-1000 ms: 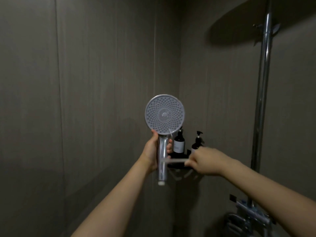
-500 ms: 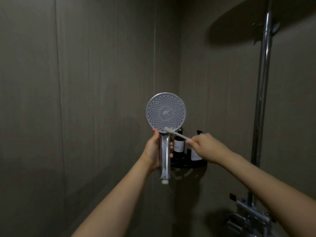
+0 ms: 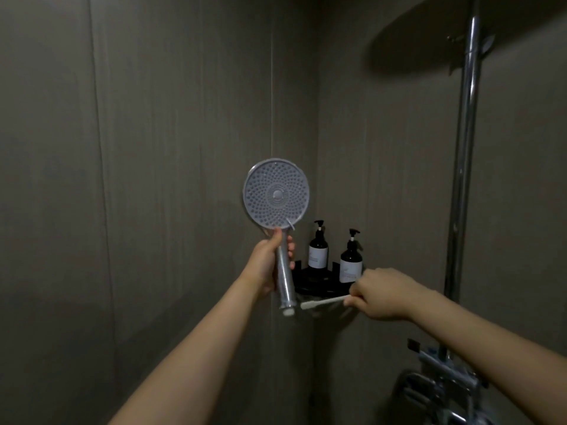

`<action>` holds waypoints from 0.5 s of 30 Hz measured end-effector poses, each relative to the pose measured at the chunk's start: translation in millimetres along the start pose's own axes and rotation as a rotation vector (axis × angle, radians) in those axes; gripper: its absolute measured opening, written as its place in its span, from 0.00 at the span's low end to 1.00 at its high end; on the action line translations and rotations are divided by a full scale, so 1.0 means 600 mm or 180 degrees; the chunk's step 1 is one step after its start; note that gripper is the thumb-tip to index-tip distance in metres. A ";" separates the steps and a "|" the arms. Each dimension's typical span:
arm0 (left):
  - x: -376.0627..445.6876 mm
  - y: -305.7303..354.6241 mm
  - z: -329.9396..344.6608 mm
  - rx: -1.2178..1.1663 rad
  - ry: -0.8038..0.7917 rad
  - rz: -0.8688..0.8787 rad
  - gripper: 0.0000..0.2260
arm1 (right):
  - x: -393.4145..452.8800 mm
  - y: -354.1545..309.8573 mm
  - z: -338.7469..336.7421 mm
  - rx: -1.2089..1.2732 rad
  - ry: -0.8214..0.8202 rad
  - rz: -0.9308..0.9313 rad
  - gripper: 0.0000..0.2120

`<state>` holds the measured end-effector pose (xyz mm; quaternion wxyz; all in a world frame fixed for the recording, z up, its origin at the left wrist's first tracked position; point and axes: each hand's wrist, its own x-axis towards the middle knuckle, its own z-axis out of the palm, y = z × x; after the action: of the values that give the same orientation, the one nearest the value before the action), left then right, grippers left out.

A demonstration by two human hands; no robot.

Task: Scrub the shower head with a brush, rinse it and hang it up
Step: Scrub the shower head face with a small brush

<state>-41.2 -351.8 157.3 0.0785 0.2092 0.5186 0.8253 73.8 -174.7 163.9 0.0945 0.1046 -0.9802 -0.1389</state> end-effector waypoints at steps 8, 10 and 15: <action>0.001 0.003 -0.002 -0.0097 0.0184 0.0152 0.12 | -0.007 0.010 -0.005 -0.0025 0.0244 0.0235 0.19; 0.002 0.001 0.000 -0.0158 0.0288 0.0171 0.12 | -0.003 -0.006 -0.002 0.0023 0.0345 0.0058 0.19; -0.002 -0.007 0.008 -0.0084 0.0347 0.0181 0.12 | 0.007 -0.022 0.000 0.0184 0.0232 0.0227 0.19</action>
<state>-38.5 -346.4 154.8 0.0294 0.1774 0.5050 0.8442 72.0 -188.0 160.4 0.1320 0.0772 -0.9828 -0.1033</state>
